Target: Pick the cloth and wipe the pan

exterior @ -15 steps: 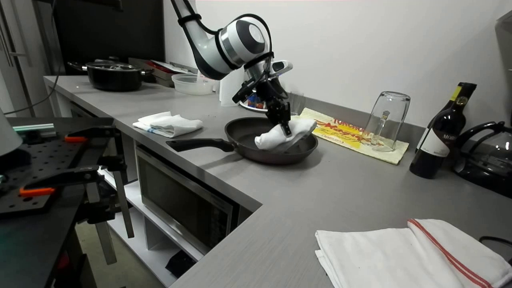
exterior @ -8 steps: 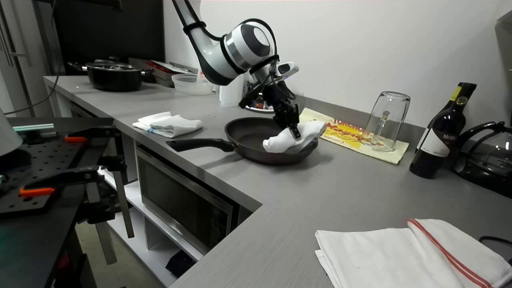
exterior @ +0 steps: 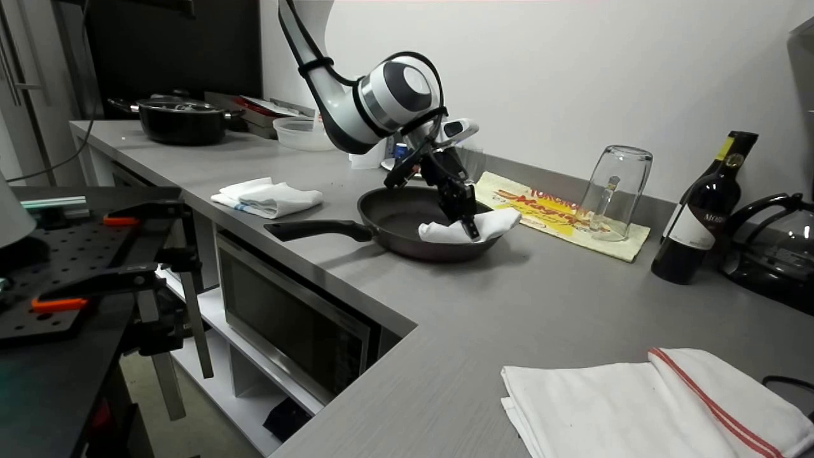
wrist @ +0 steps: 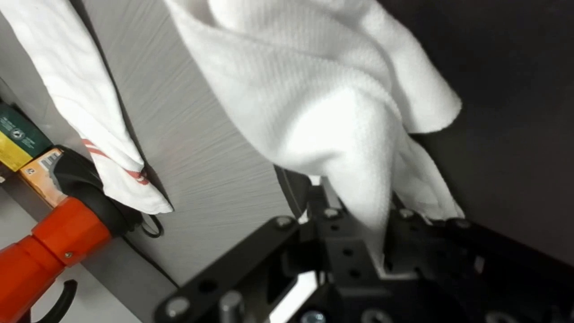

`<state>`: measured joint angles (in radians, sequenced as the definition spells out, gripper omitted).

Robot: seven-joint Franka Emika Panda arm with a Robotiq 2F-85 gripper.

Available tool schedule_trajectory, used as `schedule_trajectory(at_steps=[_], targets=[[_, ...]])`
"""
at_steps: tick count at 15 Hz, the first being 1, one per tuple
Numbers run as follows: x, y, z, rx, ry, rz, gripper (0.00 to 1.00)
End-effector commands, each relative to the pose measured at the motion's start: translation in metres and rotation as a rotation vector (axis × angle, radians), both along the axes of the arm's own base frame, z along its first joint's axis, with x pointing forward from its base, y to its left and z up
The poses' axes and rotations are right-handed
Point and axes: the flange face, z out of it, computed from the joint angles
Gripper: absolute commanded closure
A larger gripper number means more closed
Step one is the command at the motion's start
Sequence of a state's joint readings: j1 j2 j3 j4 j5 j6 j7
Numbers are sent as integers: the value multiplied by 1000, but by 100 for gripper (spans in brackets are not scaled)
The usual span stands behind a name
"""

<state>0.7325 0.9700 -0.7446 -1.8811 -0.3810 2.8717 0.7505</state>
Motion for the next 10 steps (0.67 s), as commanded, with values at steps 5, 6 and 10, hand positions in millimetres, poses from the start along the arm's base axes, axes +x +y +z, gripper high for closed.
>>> schedule_trajectory(at_steps=[5,6,10], targets=[[14,-9,-13,36,-24,-60,96],[15,-9,-15,52,-25,-69,96],[14,3,-22,141,-2,-117,96]])
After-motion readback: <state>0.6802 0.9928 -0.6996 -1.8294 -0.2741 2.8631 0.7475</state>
